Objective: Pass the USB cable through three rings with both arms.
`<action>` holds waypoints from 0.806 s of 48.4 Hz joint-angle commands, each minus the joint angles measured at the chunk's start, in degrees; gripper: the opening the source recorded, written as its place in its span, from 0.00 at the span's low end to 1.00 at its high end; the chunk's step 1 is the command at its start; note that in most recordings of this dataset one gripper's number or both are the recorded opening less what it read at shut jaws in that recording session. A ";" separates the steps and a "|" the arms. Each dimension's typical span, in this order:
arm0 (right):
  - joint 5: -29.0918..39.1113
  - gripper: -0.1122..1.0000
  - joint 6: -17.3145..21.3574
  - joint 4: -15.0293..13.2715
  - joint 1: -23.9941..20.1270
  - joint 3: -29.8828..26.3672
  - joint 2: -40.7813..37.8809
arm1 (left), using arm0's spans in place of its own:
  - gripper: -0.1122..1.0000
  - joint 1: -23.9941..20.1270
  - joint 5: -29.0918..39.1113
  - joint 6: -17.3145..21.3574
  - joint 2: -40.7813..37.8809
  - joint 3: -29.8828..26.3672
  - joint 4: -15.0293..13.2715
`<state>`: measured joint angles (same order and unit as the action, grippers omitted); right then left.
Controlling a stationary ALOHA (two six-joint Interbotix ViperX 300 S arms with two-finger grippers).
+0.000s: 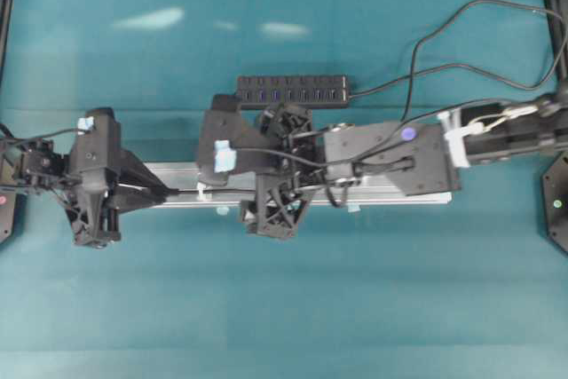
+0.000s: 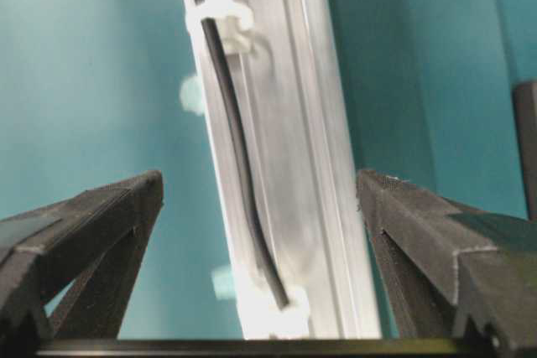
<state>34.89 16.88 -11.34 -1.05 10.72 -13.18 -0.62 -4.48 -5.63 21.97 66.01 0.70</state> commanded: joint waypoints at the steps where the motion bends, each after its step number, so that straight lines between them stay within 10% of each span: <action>1: -0.26 0.87 0.09 -0.18 0.35 0.79 2.99 | 0.30 0.18 0.35 0.09 1.41 -0.44 0.00; 39: -7.91 0.87 0.09 -4.39 0.62 9.40 10.55 | 0.30 -0.09 1.14 0.18 2.99 -0.79 0.00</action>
<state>28.13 16.88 -15.56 -0.26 20.30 -4.31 -0.79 -3.08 -5.54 24.61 66.01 0.62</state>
